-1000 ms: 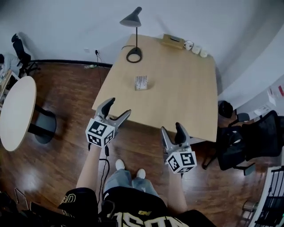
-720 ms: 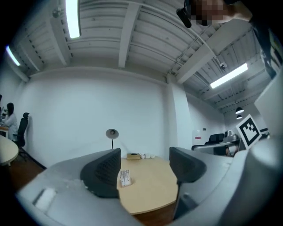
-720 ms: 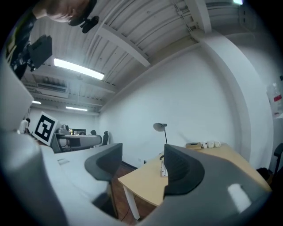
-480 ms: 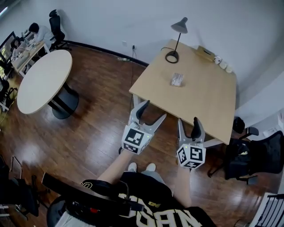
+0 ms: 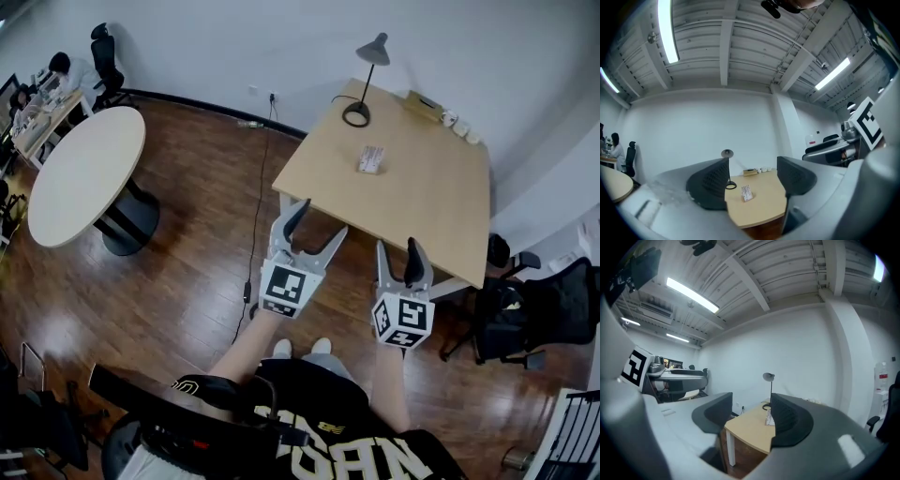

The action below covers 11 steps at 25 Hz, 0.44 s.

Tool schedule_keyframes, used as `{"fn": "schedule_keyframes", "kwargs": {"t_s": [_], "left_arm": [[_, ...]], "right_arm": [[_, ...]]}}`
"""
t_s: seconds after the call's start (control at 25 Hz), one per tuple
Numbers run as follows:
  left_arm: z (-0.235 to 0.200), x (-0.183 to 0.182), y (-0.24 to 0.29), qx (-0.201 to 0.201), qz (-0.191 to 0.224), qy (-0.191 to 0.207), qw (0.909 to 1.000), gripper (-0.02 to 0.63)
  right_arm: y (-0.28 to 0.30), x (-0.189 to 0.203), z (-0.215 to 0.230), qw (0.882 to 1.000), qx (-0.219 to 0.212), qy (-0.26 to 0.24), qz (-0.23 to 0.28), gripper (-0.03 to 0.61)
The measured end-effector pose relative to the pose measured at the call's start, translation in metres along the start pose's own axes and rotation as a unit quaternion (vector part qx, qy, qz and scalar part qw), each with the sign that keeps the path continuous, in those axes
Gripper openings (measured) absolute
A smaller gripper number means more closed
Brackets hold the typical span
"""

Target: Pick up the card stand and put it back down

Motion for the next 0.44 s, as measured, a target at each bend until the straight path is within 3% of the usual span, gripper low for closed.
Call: {"fn": "schedule_keyframes", "kwargs": {"t_s": [0.08, 0.44], "left_arm": [[-0.003, 0.005, -0.001, 0.001, -0.008, -0.001, 1.0, 0.324], [-0.011, 0.027, -0.012, 0.009, -0.016, -0.014, 0.9997, 0.324]], "right_arm": [[-0.001, 0.002, -0.004, 1.0, 0.008, -0.003, -0.008, 0.236], [-0.014, 0.016, -0.02, 1.0, 0.01, 0.011, -0.006, 0.235]]}}
Point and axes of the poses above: the fingertips, and each gripper's own axes: y forward along the fingers, z to its right, x out of its underside, the point moved 9 cm from there along -y, backward along the fingers, and after that the axes turned 11 degrees about -z, right-handed, at the moved point
